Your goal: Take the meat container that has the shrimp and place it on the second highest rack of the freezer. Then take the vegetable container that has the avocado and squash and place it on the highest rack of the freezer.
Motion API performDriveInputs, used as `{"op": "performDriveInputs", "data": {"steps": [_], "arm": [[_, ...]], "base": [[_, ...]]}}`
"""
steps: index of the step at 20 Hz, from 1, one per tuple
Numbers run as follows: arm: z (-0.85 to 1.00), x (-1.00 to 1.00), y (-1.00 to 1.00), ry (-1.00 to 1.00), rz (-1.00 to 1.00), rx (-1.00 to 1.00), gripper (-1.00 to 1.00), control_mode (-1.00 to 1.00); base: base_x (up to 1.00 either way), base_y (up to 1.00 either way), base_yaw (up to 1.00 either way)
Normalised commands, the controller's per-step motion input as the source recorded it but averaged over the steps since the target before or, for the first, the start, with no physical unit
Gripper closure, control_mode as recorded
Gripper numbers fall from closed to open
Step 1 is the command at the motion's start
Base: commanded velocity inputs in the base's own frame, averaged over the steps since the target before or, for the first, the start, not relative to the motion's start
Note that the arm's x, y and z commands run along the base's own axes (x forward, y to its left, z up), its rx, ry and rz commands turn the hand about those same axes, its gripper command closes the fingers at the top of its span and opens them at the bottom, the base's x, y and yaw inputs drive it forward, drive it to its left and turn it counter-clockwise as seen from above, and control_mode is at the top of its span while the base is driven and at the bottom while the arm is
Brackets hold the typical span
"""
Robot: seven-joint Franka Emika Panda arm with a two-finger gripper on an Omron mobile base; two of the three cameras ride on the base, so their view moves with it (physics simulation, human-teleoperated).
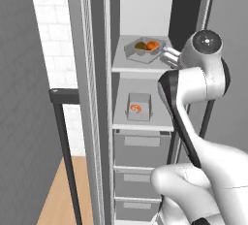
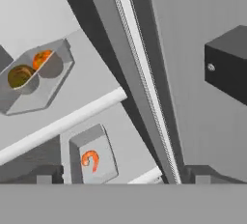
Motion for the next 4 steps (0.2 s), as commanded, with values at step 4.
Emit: {"op": "performDriveInputs", "data": {"steps": [4], "arm": [[0.38, -0.74, 0.27, 0.02, 0.26, -0.09, -1.00, -1.00]], "base": [[0.00, 0.00, 0.00]]}}
